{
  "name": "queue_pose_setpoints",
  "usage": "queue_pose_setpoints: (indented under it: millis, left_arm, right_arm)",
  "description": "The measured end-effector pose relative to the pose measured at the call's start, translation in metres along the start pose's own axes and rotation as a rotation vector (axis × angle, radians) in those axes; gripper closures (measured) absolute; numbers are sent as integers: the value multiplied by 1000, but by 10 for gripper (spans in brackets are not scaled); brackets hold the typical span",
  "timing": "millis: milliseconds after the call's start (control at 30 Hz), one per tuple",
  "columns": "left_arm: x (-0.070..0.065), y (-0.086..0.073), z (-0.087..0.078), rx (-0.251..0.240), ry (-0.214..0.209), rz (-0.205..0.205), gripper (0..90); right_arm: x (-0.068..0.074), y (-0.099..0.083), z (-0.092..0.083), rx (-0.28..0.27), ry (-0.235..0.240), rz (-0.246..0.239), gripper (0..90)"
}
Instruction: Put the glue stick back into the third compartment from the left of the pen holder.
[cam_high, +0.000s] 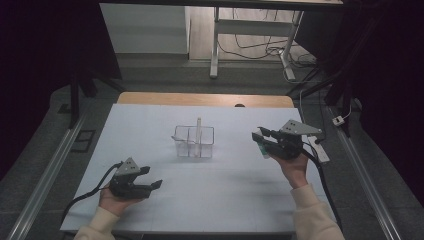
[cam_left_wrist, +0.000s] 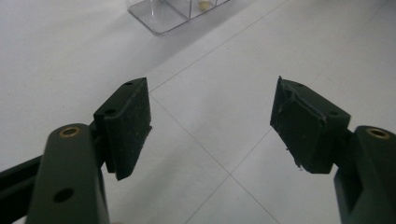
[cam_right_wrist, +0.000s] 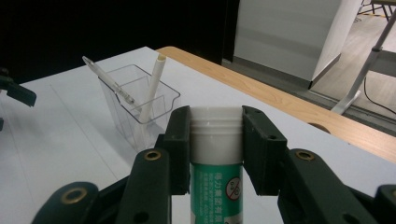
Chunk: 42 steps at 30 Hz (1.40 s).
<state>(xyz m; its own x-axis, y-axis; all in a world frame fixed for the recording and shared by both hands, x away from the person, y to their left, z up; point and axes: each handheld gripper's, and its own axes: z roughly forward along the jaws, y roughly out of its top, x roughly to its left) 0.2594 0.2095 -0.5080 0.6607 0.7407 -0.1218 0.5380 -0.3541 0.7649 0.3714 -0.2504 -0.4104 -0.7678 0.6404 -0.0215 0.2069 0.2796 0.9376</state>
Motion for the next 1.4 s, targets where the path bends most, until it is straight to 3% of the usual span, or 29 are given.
queue_pose_setpoints:
  millis: [867,1400]
  left_arm:
    - [0,0,0,-2,-1,-6,288]
    - [0,0,0,-8,-11,-9,288]
  right_arm:
    - [7,25,25,-26,27,-8,644]
    - [9,35,48,-42,52,19,645]
